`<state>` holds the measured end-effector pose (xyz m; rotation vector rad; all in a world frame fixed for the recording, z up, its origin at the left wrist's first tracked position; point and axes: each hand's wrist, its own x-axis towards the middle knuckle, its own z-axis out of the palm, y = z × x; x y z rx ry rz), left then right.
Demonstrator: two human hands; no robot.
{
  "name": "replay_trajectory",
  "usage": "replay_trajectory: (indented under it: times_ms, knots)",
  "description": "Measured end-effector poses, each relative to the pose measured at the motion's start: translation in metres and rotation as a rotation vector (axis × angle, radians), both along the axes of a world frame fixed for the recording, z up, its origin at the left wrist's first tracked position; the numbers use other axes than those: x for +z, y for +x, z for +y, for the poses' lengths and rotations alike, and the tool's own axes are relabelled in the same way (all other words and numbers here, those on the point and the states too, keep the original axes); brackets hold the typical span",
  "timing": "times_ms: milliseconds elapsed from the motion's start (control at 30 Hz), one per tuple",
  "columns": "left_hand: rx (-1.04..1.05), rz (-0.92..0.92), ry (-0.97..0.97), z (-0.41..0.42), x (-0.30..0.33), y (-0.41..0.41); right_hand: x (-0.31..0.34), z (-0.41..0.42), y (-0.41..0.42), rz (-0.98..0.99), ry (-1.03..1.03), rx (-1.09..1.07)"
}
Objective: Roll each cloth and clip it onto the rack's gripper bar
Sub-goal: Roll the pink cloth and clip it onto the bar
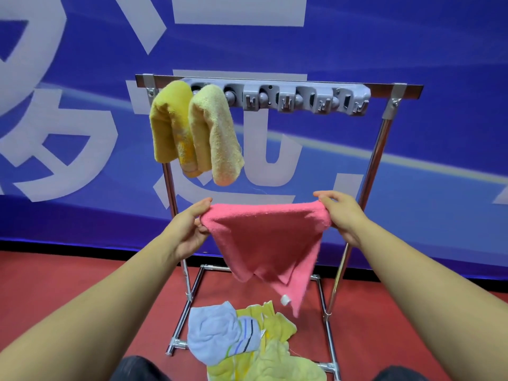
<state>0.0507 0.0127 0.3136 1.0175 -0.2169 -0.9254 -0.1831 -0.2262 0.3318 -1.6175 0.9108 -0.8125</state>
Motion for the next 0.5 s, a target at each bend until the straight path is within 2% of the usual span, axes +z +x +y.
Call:
replay_trajectory:
  times_ms: [167,300,367,500]
  knots:
    - [0.088,0.007,0.024,0.005,-0.001,0.003,0.005,-0.003,-0.009,-0.077,0.146,-0.039]
    - [0.022,0.027,0.016,0.011,0.004,0.005,0.011,-0.008,-0.020,-0.088,0.261,0.022]
    - [0.033,0.004,0.036,0.009,0.006,0.005,0.011,-0.009,-0.024,-0.014,0.212,0.080]
    - [0.121,-0.172,0.186,0.002,0.002,0.004,0.011,-0.007,-0.025,0.084,0.048,0.075]
